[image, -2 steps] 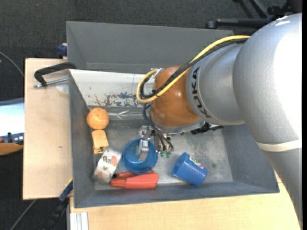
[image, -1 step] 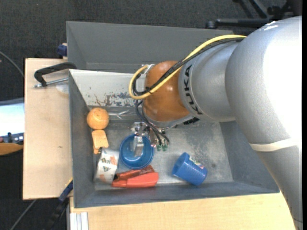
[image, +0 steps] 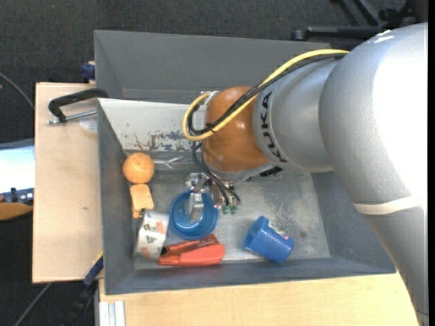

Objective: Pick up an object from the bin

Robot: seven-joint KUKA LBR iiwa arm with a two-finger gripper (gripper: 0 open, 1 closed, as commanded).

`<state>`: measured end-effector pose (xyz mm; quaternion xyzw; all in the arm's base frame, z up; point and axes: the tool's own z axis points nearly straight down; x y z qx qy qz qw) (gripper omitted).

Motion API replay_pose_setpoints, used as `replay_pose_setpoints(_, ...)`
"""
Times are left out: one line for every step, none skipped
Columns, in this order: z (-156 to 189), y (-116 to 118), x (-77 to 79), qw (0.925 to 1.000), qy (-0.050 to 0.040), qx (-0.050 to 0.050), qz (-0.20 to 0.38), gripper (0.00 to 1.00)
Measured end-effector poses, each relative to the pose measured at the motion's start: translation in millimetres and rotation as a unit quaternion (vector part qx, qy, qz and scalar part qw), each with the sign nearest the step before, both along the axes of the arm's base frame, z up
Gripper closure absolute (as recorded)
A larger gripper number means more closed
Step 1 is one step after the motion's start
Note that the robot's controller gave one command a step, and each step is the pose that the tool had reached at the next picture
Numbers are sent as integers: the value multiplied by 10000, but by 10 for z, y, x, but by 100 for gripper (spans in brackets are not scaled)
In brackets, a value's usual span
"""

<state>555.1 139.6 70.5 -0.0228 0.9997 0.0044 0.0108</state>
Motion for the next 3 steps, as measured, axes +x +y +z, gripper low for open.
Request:
replay_pose_setpoints(554,70,-55,10000,16,-1,24,100)
replay_pose_setpoints(750,119,-22,10000,-48,14,76,100)
replay_pose_setpoints(1224,102,-275,10000,22,-1,93,100)
